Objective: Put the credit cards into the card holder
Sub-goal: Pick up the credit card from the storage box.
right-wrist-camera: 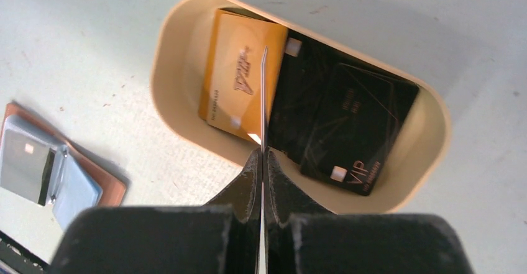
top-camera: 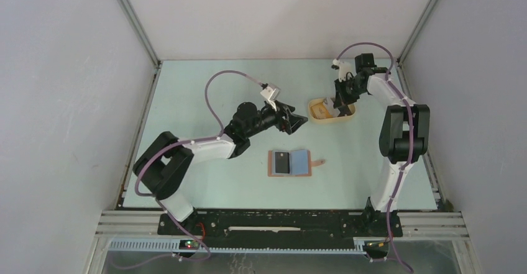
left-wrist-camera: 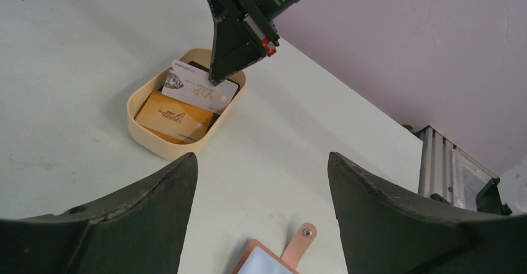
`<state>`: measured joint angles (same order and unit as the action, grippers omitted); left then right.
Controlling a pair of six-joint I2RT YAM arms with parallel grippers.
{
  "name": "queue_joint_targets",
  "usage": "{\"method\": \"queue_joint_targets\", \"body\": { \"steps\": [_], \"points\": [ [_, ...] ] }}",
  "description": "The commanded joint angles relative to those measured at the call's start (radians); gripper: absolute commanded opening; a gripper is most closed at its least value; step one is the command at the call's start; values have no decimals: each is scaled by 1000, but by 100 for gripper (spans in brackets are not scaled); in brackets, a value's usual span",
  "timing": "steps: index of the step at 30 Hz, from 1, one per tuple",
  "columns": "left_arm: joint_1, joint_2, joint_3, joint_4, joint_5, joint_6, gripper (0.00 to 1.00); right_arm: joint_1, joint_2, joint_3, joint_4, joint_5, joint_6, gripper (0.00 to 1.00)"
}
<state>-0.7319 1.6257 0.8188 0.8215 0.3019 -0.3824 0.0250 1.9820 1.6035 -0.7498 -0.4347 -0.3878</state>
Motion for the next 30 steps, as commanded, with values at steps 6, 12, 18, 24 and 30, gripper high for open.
{"method": "queue_joint_targets", "body": {
  "steps": [6,12,18,24,30],
  "points": [
    [85,201,242,-34,121,-250,79,4,-83,-17,38,-150,-19,0],
    [101,337,457,-133,109,-377,78,-38,-100,-19,36,-310,8,0],
    [105,481,614,-135,145,-435,79,-112,-97,-23,31,-503,58,0],
    [114,593,777,-139,189,-451,79,-151,-59,-15,43,-609,120,0],
    [116,671,830,-103,212,-490,74,-179,-22,-12,53,-699,165,0]
  ]
}}
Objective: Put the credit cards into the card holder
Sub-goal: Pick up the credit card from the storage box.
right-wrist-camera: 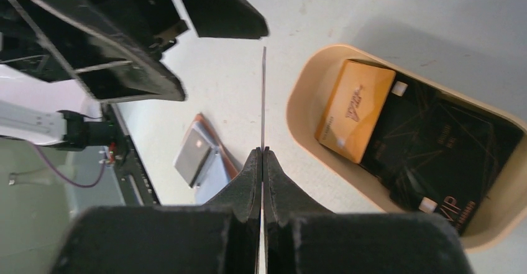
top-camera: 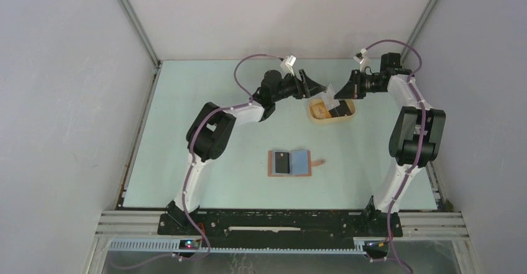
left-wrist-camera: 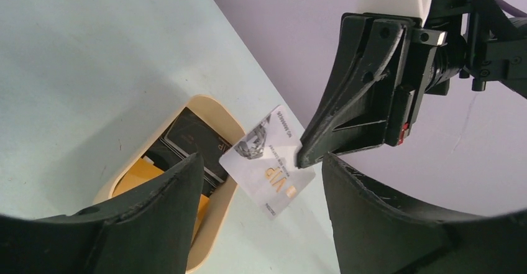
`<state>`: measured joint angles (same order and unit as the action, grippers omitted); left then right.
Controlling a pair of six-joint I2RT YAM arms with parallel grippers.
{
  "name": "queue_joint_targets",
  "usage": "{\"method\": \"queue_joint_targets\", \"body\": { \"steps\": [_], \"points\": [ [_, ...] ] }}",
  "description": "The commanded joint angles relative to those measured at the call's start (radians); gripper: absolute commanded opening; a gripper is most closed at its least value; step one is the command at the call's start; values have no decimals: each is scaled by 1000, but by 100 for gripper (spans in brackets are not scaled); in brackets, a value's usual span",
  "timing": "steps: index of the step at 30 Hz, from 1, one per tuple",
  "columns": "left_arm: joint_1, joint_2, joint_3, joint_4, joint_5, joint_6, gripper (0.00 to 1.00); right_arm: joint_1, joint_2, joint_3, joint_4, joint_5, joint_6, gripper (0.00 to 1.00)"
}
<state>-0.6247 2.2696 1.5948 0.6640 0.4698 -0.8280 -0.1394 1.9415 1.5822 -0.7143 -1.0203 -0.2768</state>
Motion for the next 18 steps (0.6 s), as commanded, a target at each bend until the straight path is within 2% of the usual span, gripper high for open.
{"method": "queue_joint_targets", "body": {
  "steps": [1,8,18],
  "points": [
    [8,39,59,67,51,-59,72,-18,25,10,17,-128,61,0],
    [7,98,80,169,93,-150,57,-25,56,7,44,-139,110,0],
    [-1,182,176,173,139,-197,41,-34,99,25,34,-184,133,0]
  ]
}}
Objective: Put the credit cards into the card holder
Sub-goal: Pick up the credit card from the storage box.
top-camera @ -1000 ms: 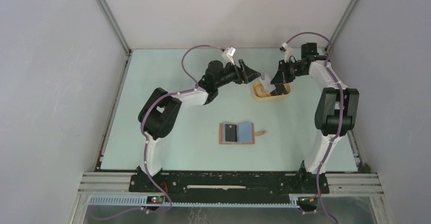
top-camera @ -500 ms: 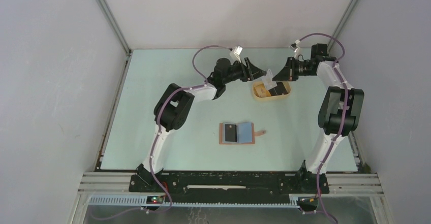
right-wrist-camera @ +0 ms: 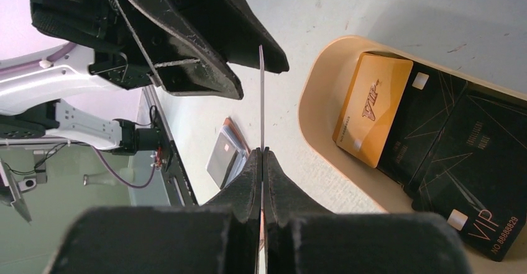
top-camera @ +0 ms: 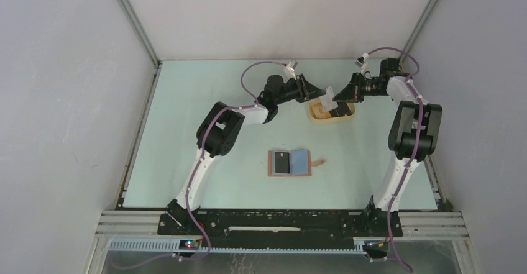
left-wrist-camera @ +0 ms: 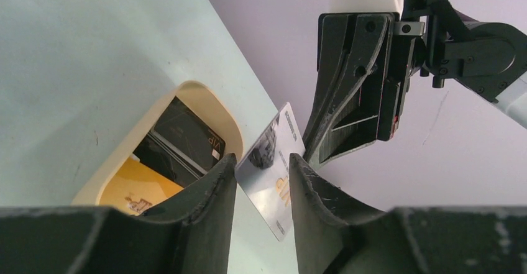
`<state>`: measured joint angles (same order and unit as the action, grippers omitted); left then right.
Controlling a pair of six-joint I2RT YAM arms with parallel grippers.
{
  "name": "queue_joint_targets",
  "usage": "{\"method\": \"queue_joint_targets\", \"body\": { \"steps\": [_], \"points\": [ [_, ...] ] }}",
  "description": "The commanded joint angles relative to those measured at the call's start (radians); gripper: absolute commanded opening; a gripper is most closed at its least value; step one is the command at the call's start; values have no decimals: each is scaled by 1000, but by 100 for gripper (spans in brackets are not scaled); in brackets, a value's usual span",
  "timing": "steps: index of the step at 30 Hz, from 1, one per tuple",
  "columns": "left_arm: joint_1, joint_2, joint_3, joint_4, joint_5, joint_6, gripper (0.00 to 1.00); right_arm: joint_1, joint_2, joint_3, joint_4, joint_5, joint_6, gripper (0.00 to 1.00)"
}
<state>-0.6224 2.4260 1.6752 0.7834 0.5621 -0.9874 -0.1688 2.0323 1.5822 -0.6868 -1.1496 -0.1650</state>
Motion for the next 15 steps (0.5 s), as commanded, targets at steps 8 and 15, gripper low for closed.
{"method": "queue_joint_targets", "body": {
  "steps": [8,15],
  "points": [
    [-11,79,177,51,93,-60,22,-6,29,38,-10,-59,19,0],
    [-9,106,209,41,102,-33,0,-8,44,65,-23,36,12,3]
  ]
}}
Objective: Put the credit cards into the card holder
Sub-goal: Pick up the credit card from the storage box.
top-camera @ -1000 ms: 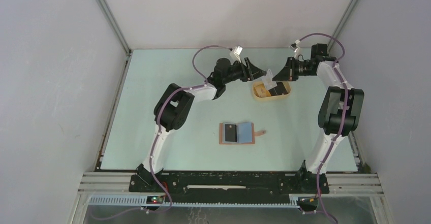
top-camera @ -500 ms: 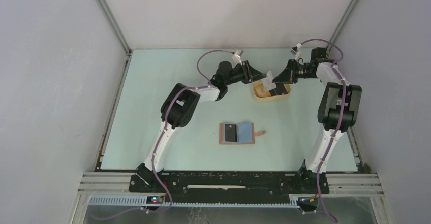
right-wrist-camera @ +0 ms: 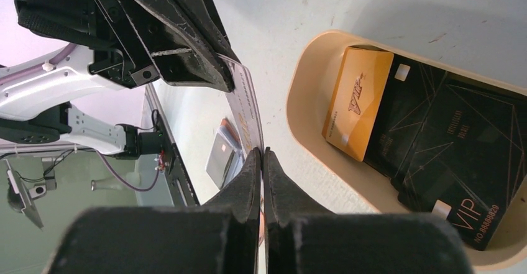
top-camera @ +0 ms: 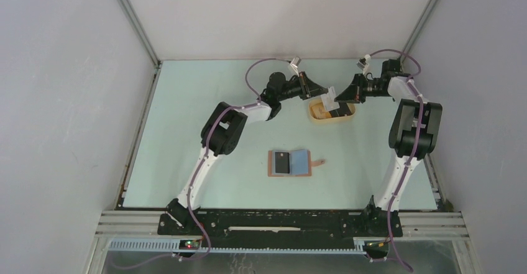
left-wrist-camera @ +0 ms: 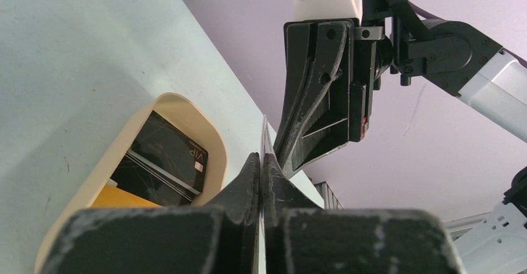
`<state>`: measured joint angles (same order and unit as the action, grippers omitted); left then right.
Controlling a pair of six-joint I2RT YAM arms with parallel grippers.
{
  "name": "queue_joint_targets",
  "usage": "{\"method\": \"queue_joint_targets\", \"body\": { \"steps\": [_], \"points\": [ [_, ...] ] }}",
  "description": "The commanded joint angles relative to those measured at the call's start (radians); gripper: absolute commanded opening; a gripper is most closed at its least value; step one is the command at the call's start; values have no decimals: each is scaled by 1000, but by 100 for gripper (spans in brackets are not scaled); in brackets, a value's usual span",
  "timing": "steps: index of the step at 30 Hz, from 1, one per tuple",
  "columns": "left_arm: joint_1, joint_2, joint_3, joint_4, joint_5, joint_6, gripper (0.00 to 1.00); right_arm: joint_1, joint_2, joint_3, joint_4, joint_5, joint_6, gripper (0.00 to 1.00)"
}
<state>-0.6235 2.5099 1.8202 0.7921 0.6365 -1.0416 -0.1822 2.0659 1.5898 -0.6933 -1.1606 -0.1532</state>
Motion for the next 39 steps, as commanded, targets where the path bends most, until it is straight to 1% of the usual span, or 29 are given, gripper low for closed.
{"method": "queue_joint_targets", "body": {
  "steps": [1,2,8,10,13,21,24,28,30,33,37,39],
  "points": [
    [-8,24,67,32,29,27,0,6,19,68,-26,53,-6,4],
    [-8,27,71,32,30,31,0,5,28,77,-32,55,-9,5],
    [-6,65,113,34,55,28,0,4,49,108,-57,47,-28,24],
    [-5,74,124,47,66,15,0,4,51,114,-68,46,-39,32],
    [-4,85,139,58,83,6,0,6,58,123,-84,42,-56,40],
    [0,93,148,56,91,7,0,34,68,149,-101,115,-86,52],
    [3,92,147,51,88,12,0,48,83,176,-123,140,-106,53],
    [4,93,150,39,83,20,0,72,90,197,-144,173,-140,48],
    [5,93,149,37,76,22,0,84,91,206,-157,197,-160,48],
    [8,90,144,35,66,22,0,105,84,206,-164,240,-186,49],
    [13,82,130,35,46,20,0,129,67,198,-159,297,-211,55],
    [14,81,126,35,44,19,0,141,60,193,-147,323,-215,56]
  ]
}}
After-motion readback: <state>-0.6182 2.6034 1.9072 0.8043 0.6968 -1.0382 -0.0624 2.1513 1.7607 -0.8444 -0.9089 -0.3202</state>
